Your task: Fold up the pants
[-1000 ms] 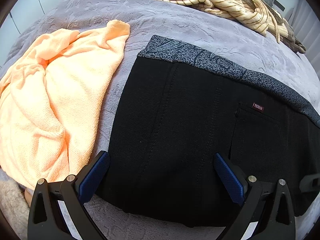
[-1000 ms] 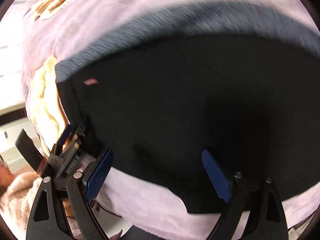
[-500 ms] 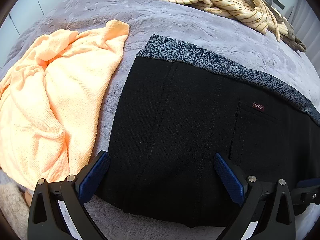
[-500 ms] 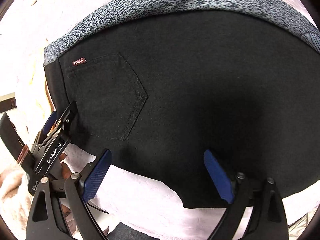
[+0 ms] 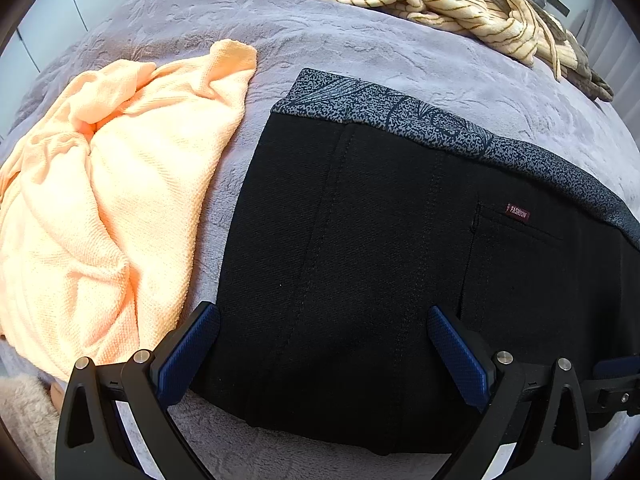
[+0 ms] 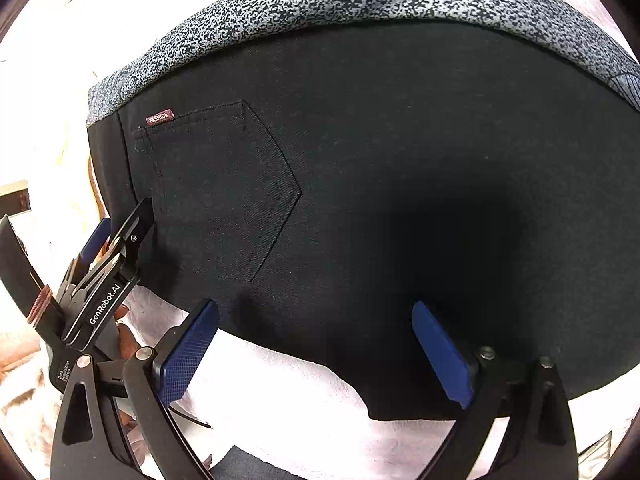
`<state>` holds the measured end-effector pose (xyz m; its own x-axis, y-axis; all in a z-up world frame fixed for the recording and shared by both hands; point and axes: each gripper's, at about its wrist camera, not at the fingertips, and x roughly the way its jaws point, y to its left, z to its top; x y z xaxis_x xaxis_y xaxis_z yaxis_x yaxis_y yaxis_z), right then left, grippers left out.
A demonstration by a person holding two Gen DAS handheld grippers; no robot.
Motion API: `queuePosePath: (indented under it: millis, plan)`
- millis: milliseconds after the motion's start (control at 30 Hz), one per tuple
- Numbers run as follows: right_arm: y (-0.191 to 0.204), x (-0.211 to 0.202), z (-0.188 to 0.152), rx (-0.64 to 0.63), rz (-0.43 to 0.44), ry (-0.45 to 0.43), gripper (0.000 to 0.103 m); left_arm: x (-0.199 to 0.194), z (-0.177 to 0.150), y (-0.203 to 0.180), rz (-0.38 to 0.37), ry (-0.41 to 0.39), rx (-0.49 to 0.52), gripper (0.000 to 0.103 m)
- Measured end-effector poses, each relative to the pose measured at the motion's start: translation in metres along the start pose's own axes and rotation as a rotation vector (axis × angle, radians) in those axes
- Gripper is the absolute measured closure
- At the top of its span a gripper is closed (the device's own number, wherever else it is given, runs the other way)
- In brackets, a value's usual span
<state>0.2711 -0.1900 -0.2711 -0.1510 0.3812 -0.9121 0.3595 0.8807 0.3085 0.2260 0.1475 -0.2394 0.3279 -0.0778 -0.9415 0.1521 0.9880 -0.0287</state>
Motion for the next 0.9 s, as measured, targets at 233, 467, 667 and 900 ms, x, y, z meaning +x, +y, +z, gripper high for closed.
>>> queuePosePath:
  millis: [233, 467, 667, 900]
  plan:
    - [0.003, 0.000, 0.002, -0.025, -0.009, 0.007, 0.004, 0.001, 0.000, -0.002, 0.007, -0.002, -0.001, 0.000]
    - [0.004, -0.013, -0.006, -0.020, 0.039, -0.023, 0.004, 0.002, 0.000, -0.004, 0.026, 0.006, -0.007, 0.000]
    - [-0.019, -0.038, -0.027, 0.016, 0.121, -0.069, 0.004, 0.001, 0.001, -0.008, 0.064, 0.026, -0.037, 0.000]
    - [-0.091, -0.085, -0.055, 0.066, 0.238, -0.164, 0.004, -0.038, -0.009, -0.036, 0.187, 0.044, -0.060, 0.000]
